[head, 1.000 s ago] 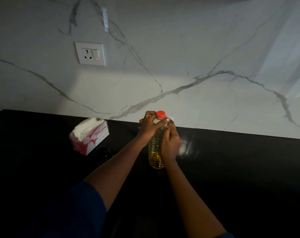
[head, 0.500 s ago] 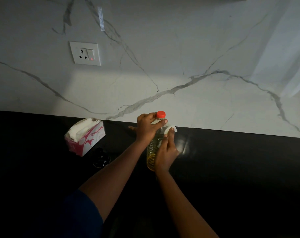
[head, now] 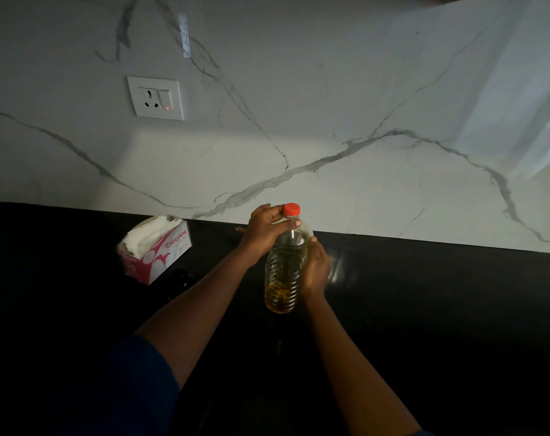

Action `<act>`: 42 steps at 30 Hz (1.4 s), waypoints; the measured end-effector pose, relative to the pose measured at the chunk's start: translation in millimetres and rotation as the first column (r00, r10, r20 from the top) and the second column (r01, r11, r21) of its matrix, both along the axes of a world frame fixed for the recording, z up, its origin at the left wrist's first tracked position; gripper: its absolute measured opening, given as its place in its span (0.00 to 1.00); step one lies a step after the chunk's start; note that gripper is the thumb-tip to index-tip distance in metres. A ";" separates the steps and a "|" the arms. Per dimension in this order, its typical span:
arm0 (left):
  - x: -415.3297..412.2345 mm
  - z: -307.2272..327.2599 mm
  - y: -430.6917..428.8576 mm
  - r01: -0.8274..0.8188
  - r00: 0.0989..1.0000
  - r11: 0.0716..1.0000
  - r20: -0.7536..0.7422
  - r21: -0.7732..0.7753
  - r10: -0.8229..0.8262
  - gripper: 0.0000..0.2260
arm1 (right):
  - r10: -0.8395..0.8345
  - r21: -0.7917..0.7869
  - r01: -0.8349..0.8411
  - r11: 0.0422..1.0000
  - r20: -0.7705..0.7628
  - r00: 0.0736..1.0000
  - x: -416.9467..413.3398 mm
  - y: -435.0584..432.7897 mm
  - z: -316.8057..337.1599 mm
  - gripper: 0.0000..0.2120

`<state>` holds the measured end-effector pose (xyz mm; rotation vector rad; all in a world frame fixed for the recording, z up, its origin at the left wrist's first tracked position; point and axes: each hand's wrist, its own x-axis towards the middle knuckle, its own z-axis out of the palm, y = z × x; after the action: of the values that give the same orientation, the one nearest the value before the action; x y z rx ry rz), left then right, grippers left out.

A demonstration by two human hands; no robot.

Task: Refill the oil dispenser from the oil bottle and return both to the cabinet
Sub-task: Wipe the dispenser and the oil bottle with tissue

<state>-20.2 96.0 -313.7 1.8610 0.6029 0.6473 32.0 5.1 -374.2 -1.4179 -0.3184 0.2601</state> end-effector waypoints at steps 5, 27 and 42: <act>1.9 -3.7 5.3 -0.006 0.995 1.000 -0.098 0.022 0.008 0.21 | -0.073 0.086 0.070 0.994 0.028 0.997 -30.2 1.5 -1.5 0.18; -5.5 10.7 -8.1 -0.203 0.931 0.894 -0.203 0.401 0.302 0.18 | -0.103 0.026 0.102 0.994 0.044 0.994 -35.9 3.6 3.2 0.17; 0.2 22.9 0.1 -0.177 0.924 0.954 -0.293 0.242 0.245 0.20 | 0.042 -0.023 -0.043 0.999 -0.037 0.998 -0.5 14.1 15.1 0.17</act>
<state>-20.1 96.1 -290.8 2.1397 0.9926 0.5688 31.5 19.2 -359.1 -1.4294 -0.3165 0.3256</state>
